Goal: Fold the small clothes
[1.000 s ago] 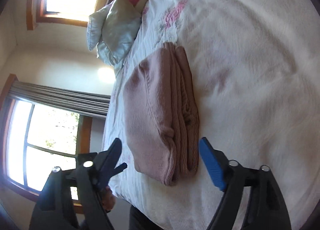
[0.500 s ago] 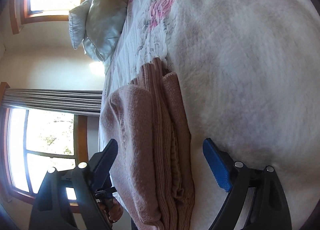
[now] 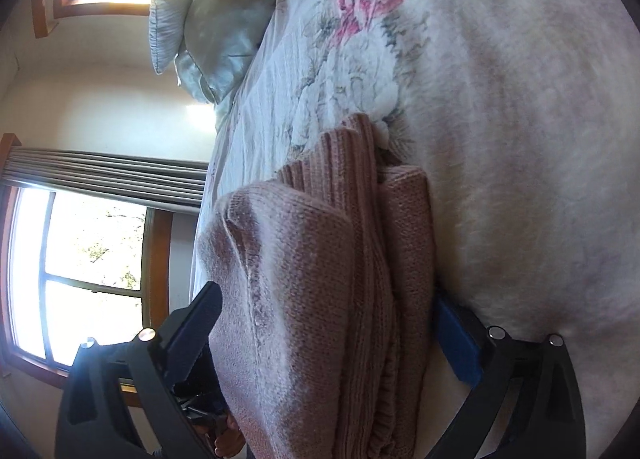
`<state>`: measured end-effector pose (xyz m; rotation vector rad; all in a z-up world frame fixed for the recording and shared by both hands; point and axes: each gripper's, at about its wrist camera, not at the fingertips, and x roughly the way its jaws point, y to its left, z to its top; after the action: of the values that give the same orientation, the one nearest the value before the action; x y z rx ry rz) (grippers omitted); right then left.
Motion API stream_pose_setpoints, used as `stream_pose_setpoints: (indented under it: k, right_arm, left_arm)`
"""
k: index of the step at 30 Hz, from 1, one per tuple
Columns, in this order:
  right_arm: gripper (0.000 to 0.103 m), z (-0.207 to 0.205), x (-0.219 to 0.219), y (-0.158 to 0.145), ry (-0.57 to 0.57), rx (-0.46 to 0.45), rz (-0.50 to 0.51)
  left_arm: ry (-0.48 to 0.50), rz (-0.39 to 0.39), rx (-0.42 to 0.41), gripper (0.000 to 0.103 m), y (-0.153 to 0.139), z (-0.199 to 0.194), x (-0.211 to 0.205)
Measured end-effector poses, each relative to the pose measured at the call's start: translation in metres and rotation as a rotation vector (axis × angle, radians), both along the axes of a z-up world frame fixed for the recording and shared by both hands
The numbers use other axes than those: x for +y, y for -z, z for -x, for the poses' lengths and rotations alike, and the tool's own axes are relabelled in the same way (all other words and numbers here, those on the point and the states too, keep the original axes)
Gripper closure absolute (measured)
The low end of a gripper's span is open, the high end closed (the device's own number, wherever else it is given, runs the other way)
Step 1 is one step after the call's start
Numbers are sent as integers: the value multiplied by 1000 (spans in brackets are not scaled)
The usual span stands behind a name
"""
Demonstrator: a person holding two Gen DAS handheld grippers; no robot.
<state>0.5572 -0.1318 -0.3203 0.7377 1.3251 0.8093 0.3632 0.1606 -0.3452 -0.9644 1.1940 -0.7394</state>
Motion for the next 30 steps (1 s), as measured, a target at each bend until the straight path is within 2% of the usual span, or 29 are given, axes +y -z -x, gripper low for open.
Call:
stream_pose_setpoints:
  k: [2,3,4,5,7,10,12,17,22,26,30]
  right_arm:
    - [3,-2,12,-2,-14,-15,34]
    - [3,-2,18,-3,-19,-23,51]
    - [9,-2,23,-5,-20,-30,69]
    - [22,-1,26,-7,-20,-33,81]
    - [41,2,28,-7,-21,-17,66]
    - [48,9,34,-18,4,-51,86]
    - [50,15,38,-31,20,-70,58]
    - [52,39,65,-66,20,-116,-9]
    - [52,76,132,-81,-56,-125,-99]
    - [52,107,208,-61,-161,-75,-127]
    - [52,139,268,-21,-247,1,-115]
  left_arm:
    - [1,-23,13,9,-3,-3,-3]
    - [-1,-40,20,16,-3,-3,-3]
    - [-4,-64,31,23,-3,-4,-1]
    - [-7,-75,44,40,-2,-4,1]
    - [2,-97,48,49,-3,-6,4]
    - [11,-137,23,59,-18,-5,6]
    - [15,-165,-18,67,-35,-1,10]
    - [10,-201,-82,69,-80,24,45]
    - [-34,-232,-90,69,-102,84,113]
    - [-97,-247,-52,68,-93,139,170]
    - [-170,-210,61,67,-52,183,207]
